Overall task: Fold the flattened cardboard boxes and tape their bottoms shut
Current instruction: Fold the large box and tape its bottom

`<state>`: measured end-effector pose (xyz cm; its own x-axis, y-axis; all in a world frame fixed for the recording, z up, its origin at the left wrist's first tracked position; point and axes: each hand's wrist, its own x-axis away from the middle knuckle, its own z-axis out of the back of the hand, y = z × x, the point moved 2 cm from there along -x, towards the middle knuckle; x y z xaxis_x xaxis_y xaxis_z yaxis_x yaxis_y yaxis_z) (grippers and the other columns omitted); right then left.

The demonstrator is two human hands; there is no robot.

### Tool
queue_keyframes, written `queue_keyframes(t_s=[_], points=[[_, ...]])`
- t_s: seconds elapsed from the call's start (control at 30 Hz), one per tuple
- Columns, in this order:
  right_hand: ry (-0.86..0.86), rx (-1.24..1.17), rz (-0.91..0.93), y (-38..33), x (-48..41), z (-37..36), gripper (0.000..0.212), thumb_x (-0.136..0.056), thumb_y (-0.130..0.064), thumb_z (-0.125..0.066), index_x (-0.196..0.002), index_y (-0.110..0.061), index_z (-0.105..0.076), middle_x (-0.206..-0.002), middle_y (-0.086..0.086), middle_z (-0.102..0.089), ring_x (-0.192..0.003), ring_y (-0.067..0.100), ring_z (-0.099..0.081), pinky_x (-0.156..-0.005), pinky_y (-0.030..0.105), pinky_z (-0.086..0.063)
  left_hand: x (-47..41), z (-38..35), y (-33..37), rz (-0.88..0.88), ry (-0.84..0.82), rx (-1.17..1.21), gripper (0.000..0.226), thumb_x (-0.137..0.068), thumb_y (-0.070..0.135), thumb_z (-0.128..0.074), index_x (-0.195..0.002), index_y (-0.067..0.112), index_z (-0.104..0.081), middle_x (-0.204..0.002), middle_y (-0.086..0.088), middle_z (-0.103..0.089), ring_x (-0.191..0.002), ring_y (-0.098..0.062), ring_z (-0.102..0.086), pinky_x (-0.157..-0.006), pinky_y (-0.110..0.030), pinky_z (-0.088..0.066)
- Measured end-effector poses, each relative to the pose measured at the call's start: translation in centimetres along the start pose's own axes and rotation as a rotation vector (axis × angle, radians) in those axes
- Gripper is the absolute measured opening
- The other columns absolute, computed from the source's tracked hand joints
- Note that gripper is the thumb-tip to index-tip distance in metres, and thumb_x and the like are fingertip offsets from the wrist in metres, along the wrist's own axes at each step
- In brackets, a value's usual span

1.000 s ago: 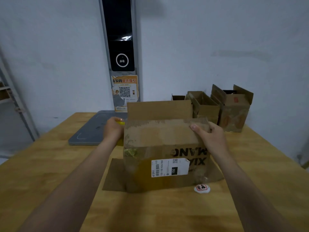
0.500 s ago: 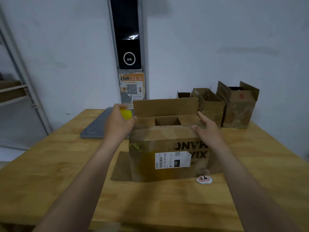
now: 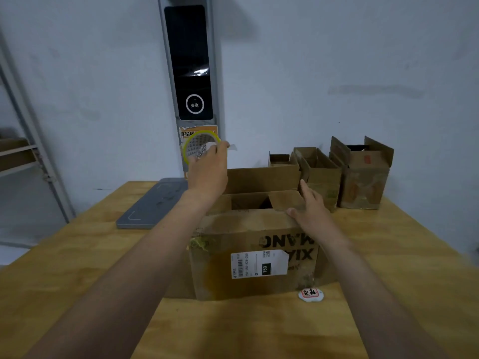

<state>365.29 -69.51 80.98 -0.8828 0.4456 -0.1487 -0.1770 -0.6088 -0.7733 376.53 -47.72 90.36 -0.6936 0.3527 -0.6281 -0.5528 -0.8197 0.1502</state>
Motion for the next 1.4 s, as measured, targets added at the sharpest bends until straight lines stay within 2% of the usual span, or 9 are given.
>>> queue_keyframes(t_s=[0.3,0.47,0.63,0.73,0.83,0.97,1.1,1.2,1.4], points=[[0.083,0.245,0.059,0.3,0.5,-0.2,0.075,-0.104,-0.047,-0.047,-0.158,-0.049,0.005,-0.168,-0.020,0.009,-0.149,0.039,-0.008,-0.115,0.062,-0.028,-1.1,-1.0,1.6,-0.114,-0.104,-0.087,0.050,-0.092,0.004,-0.052,-0.141,0.009,-0.040,-0.107,-0.012,-0.068,-0.093,-0.038,-0.064,-0.085,-0.048,-0.041],[0.070,0.403,0.303,-0.1,0.3,-0.3,0.060,-0.108,-0.038,-0.038,-0.152,-0.059,-0.004,-0.168,-0.021,-0.001,-0.153,0.023,-0.001,-0.122,0.056,-0.011,0.5,-2.4,1.5,-0.066,-0.515,0.061,0.038,-0.103,0.012,-0.043,-0.141,0.011,-0.040,-0.113,-0.016,-0.062,-0.101,-0.036,-0.060,-0.087,-0.050,-0.053],[-0.125,0.495,0.430,-2.2,-1.1,-0.2,0.044,-0.103,-0.014,-0.042,-0.127,-0.042,-0.065,-0.142,-0.011,-0.059,-0.139,0.016,-0.042,-0.123,0.050,-0.015,2.5,-4.2,1.0,-0.074,-0.299,0.089,0.041,-0.102,0.011,-0.045,-0.142,0.021,-0.041,-0.084,-0.002,-0.060,-0.075,-0.026,-0.058,-0.065,-0.041,-0.047],[-0.145,0.428,0.406,-4.5,-2.6,-0.6,0.037,-0.099,-0.012,-0.053,-0.124,-0.032,-0.071,-0.127,-0.007,-0.068,-0.120,0.014,-0.060,-0.103,0.030,-0.046,3.8,-4.6,0.9,-0.045,-0.165,0.148,0.046,-0.102,0.013,-0.046,-0.146,0.024,-0.039,-0.078,0.003,-0.065,-0.068,-0.024,-0.060,-0.057,-0.037,-0.042],[-0.233,0.244,0.368,-6.2,-3.4,-2.3,0.037,-0.095,-0.016,-0.065,-0.130,-0.030,-0.067,-0.130,-0.007,-0.066,-0.119,0.010,-0.059,-0.100,0.030,-0.048,4.0,-4.4,0.7,0.024,-0.120,0.252,0.046,-0.103,0.014,-0.048,-0.146,0.027,-0.039,-0.103,0.000,-0.075,-0.090,-0.029,-0.069,-0.077,-0.047,-0.056],[-0.282,0.009,0.445,-6.1,-3.1,-3.7,0.050,-0.085,-0.033,-0.081,-0.127,-0.048,-0.060,-0.129,-0.025,-0.061,-0.122,0.001,-0.053,-0.095,0.019,-0.043,3.1,-2.6,0.4,0.335,-0.096,0.991,0.041,-0.098,0.008,-0.065,-0.132,0.030,-0.058,-0.125,-0.004,-0.068,-0.112,-0.026,-0.068,-0.094,-0.052,-0.058],[-0.294,-0.199,0.499,-6.1,-2.5,-2.8,0.050,-0.075,-0.042,-0.089,-0.104,-0.071,-0.060,-0.111,-0.040,-0.059,-0.107,-0.014,-0.056,-0.082,0.006,-0.044,2.4,-1.3,2.4,0.473,-0.297,1.662,0.033,-0.096,0.009,-0.070,-0.122,0.030,-0.074,-0.109,-0.006,-0.077,-0.101,-0.025,-0.075,-0.081,-0.041,-0.063],[-0.201,-0.141,0.469,-5.5,-3.1,-2.5,0.035,-0.075,-0.049,-0.086,-0.103,-0.050,-0.065,-0.135,-0.015,-0.043,-0.127,0.010,-0.040,-0.100,0.024,-0.036,2.2,-2.1,2.8,0.564,-0.381,1.627,0.027,-0.098,0.023,-0.070,-0.123,0.032,-0.072,-0.130,-0.006,-0.066,-0.116,-0.028,-0.066,-0.093,-0.046,-0.060],[-0.105,-0.132,0.499,-5.6,-2.5,-2.1,0.044,-0.080,-0.044,-0.084,-0.116,-0.025,-0.068,-0.128,-0.010,-0.054,-0.117,0.003,-0.047,-0.087,0.006,-0.035,2.4,-4.2,0.5,0.685,-0.068,1.241,0.018,-0.085,0.052,-0.079,-0.090,0.035,-0.076,-0.121,0.006,-0.065,-0.111,-0.012,-0.057,-0.086,-0.025,-0.044]])
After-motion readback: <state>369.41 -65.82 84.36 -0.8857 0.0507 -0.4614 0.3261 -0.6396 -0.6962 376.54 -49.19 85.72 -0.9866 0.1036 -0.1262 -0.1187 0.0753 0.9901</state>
